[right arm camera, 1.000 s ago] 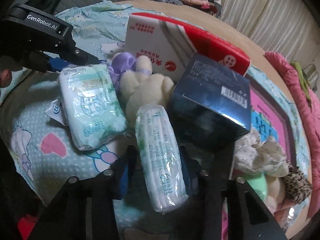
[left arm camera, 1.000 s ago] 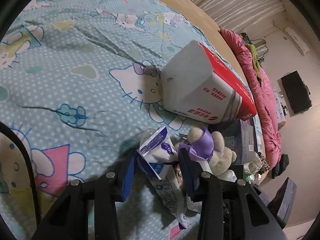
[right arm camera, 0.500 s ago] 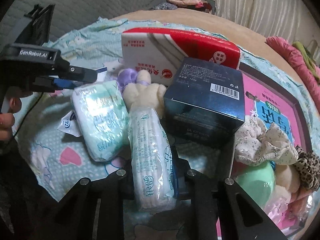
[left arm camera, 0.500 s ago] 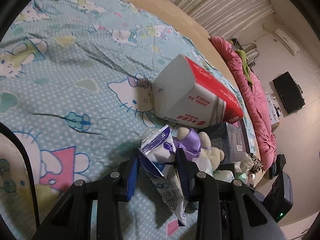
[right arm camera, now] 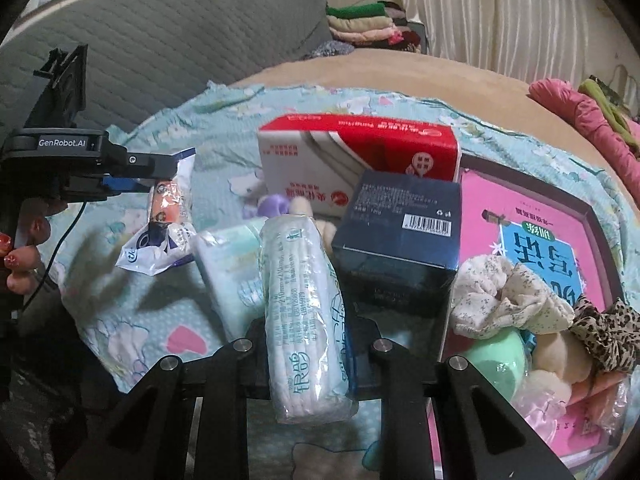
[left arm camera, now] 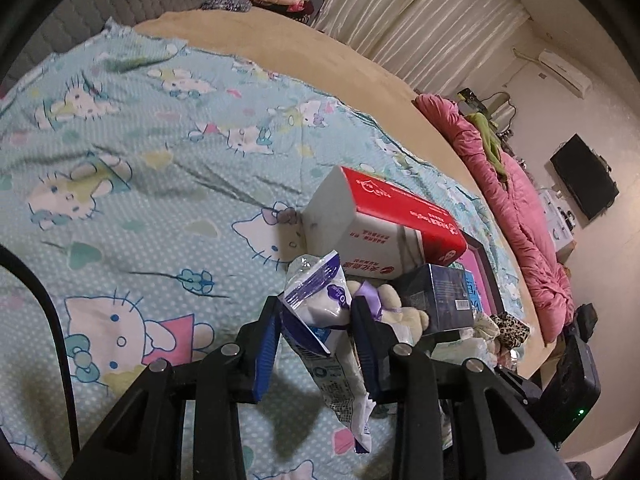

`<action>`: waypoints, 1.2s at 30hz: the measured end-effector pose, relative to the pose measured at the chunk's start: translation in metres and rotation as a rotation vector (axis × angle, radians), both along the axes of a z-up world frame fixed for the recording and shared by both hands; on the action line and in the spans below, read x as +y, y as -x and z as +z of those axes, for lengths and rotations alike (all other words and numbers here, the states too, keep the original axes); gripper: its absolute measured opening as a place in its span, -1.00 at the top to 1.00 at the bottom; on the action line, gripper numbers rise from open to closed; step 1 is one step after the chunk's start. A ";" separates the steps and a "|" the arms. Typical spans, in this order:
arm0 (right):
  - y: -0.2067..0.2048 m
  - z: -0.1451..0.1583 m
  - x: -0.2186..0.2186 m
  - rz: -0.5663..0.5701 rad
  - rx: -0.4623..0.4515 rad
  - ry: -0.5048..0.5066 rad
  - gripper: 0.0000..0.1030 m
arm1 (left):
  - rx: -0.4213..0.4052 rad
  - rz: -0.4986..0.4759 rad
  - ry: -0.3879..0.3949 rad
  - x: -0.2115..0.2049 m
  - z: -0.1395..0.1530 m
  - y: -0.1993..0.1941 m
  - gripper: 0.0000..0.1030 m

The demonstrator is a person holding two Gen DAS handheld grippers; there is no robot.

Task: Organize soft objects
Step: 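Lift the packet with the left tool while the right carries the cotton pad roll toward the box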

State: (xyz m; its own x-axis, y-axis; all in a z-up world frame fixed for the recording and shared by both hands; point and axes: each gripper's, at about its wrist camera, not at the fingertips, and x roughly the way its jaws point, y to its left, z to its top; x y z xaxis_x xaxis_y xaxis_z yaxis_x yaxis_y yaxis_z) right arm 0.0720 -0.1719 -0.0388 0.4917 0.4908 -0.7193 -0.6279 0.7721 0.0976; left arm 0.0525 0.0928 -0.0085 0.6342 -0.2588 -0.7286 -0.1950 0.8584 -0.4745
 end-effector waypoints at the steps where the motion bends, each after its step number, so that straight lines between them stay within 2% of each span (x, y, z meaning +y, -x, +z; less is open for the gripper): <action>1: 0.000 0.002 -0.001 -0.001 0.001 -0.007 0.54 | -0.004 0.002 -0.006 0.000 0.002 0.001 0.31; 11: 0.001 0.016 -0.018 -0.047 -0.022 -0.078 0.54 | -0.041 0.004 -0.048 -0.007 0.027 0.009 0.31; 21: -0.001 0.029 -0.037 -0.099 -0.030 -0.155 0.54 | -0.075 -0.048 -0.116 -0.034 0.052 0.009 0.31; 36: 0.003 0.052 -0.067 -0.175 -0.086 -0.235 0.54 | -0.089 -0.115 -0.161 -0.077 0.074 0.004 0.31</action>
State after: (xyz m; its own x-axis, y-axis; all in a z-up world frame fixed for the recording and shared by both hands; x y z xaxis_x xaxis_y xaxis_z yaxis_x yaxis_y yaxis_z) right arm 0.0693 -0.2393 0.0134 0.6378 0.5411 -0.5481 -0.5013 0.8319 0.2379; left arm 0.0482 0.0163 0.0650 0.6711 -0.2177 -0.7087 -0.0552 0.9386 -0.3405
